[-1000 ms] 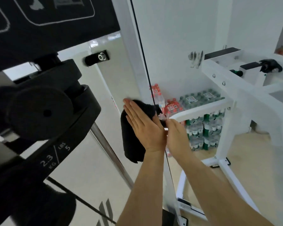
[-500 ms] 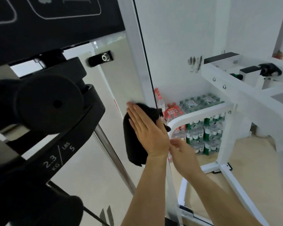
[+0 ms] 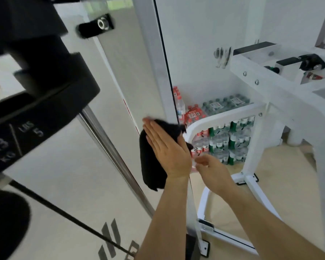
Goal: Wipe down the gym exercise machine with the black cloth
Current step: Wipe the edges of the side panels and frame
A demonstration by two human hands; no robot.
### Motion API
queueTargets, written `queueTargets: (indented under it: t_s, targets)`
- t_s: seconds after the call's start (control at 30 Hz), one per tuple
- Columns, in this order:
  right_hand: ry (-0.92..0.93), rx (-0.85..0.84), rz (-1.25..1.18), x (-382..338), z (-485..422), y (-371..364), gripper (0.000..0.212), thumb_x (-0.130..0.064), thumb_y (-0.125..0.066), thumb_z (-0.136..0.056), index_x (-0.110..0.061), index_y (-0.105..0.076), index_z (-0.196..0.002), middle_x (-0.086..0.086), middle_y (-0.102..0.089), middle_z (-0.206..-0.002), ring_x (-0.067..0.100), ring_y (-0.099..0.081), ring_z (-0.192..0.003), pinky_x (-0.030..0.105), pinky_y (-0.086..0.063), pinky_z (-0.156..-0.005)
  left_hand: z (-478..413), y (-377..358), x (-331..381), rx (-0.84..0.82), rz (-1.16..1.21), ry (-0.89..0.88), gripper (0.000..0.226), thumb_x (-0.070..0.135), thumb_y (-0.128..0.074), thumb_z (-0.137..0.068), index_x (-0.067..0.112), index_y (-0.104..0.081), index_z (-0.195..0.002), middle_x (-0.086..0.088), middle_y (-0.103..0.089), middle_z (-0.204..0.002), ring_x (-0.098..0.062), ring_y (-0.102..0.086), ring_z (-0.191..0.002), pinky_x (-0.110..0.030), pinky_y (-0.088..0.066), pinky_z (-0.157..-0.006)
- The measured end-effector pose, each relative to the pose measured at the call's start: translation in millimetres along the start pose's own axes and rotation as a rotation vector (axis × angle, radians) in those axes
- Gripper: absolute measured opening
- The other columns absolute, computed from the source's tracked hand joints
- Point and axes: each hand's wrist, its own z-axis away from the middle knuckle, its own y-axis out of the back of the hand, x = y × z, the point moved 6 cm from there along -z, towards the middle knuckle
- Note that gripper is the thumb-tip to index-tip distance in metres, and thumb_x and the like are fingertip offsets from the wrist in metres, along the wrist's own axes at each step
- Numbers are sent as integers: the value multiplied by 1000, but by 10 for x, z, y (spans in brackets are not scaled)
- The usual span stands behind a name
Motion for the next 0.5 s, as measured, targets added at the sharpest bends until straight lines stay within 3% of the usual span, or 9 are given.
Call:
queueTargets:
  t_s: [0.07,0.17,0.3,0.43,0.5]
  targets:
    - [-52,-18,53,146,-16,-5,29,-14,-50,-98,-15,-61,-125,1,-65,-123,21,-58,-113,32,-44,-94,485,-77,-241,-63,14,65,74,42,-28,-105,11,14,-157,-18,-6,-162,-24,1,-154,-39,-8,-126]
    - [-87,-71,135,303,-56,-46,28,-15,-48,-98,-12,-60,-124,6,-64,-126,26,-57,-114,37,-46,-95,907,-196,-504,-64,49,175,74,48,-26,-104,13,13,-157,-18,-8,-162,-24,-1,-155,-37,-9,-126]
    - [-79,-74,142,383,-86,-85,38,-15,-45,-99,-19,-55,-136,4,-57,-138,25,-52,-126,33,-41,-98,1206,-257,-622,-110,9,142,77,38,-34,-104,13,17,-156,-8,10,-166,-26,1,-155,-37,-8,-126]
    - [-43,-140,241,392,-64,-182,21,-15,-48,-97,-21,-61,-113,5,-61,-117,27,-56,-106,34,-45,-87,838,-176,-501,-78,18,30,88,21,-50,-94,7,9,-157,-22,-6,-161,-27,2,-154,-42,-9,-126]
    - [-57,-128,277,384,-45,-161,31,-15,-48,-97,-17,-59,-126,6,-61,-126,28,-57,-115,36,-47,-95,481,-122,-340,-3,28,-17,80,16,-54,-95,-5,-5,-155,-30,-15,-159,-30,-3,-153,-47,-13,-125]
